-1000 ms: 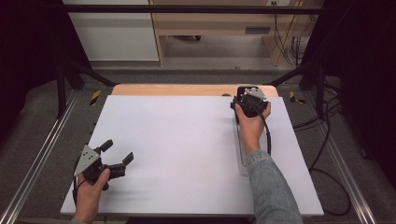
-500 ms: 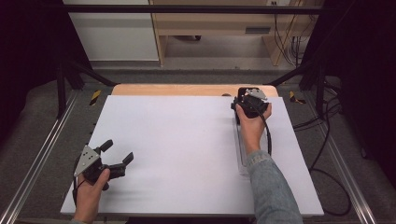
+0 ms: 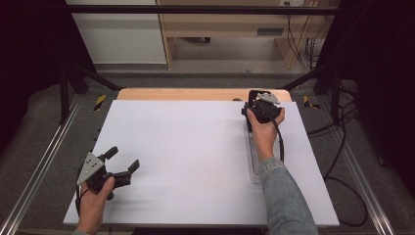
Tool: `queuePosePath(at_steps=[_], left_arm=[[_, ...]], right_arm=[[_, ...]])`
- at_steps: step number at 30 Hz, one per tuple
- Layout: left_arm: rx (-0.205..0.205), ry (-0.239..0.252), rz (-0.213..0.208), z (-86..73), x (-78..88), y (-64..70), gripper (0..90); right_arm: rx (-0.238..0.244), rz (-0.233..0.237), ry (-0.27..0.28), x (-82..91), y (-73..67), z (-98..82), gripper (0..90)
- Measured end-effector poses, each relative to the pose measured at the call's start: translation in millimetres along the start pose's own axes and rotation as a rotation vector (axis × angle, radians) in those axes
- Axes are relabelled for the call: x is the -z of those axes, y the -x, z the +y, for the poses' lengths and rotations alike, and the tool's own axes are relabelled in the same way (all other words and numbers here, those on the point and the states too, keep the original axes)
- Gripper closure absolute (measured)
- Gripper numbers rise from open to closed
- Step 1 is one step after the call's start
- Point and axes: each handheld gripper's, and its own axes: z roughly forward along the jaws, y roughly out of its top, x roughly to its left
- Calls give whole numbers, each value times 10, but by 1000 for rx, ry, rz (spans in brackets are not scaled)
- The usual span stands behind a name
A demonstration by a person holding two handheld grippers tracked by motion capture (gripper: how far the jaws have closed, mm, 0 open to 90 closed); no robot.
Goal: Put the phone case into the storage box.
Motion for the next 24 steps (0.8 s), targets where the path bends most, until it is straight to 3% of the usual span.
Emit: queuePosePath(at_steps=[24], left_arm=[[0,-1,2,1,0,0,30]], right_arm=[[-18,20,23,165,28,70,41]])
